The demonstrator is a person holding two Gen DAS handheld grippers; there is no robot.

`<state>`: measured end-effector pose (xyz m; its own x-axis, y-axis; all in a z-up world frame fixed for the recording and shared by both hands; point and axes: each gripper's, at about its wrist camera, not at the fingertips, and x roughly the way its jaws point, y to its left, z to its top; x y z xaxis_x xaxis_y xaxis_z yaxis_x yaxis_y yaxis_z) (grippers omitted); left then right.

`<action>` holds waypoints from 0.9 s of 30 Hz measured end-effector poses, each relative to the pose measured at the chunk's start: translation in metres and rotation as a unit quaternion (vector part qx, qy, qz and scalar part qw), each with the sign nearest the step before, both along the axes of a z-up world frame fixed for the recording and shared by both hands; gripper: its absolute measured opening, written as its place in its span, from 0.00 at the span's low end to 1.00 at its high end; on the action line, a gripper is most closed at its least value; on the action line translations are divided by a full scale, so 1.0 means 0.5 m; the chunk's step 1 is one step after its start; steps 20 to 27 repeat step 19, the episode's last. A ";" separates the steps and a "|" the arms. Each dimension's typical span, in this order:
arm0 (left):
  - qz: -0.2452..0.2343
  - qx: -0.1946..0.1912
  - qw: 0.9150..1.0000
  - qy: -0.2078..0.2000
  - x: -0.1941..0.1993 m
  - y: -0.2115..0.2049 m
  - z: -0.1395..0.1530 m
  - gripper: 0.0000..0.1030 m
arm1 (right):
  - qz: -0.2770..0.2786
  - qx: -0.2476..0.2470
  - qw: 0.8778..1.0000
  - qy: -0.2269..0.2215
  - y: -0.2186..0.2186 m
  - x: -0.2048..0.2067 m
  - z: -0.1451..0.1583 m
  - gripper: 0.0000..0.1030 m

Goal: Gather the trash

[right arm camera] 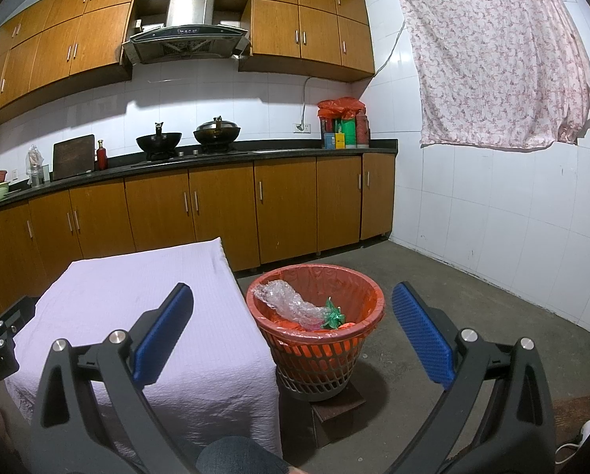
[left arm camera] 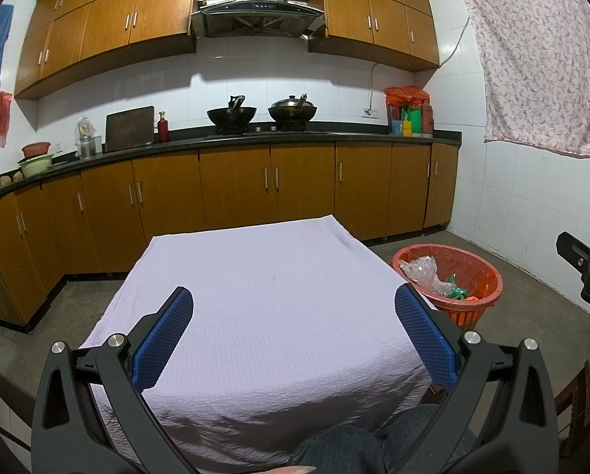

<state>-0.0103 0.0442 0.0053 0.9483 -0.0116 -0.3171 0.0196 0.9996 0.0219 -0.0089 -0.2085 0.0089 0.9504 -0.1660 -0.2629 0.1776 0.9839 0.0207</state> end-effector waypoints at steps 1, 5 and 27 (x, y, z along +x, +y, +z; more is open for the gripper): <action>0.000 0.000 1.000 0.000 0.000 0.000 0.000 0.98 | 0.000 0.000 1.000 0.000 -0.001 0.000 0.001 0.96; 0.000 0.001 1.000 0.000 -0.002 -0.001 -0.002 0.98 | 0.000 0.000 1.000 0.000 0.001 0.000 -0.001 0.96; -0.003 0.004 1.000 -0.003 -0.003 -0.007 -0.001 0.98 | -0.001 0.001 1.000 0.000 0.000 -0.003 0.001 0.96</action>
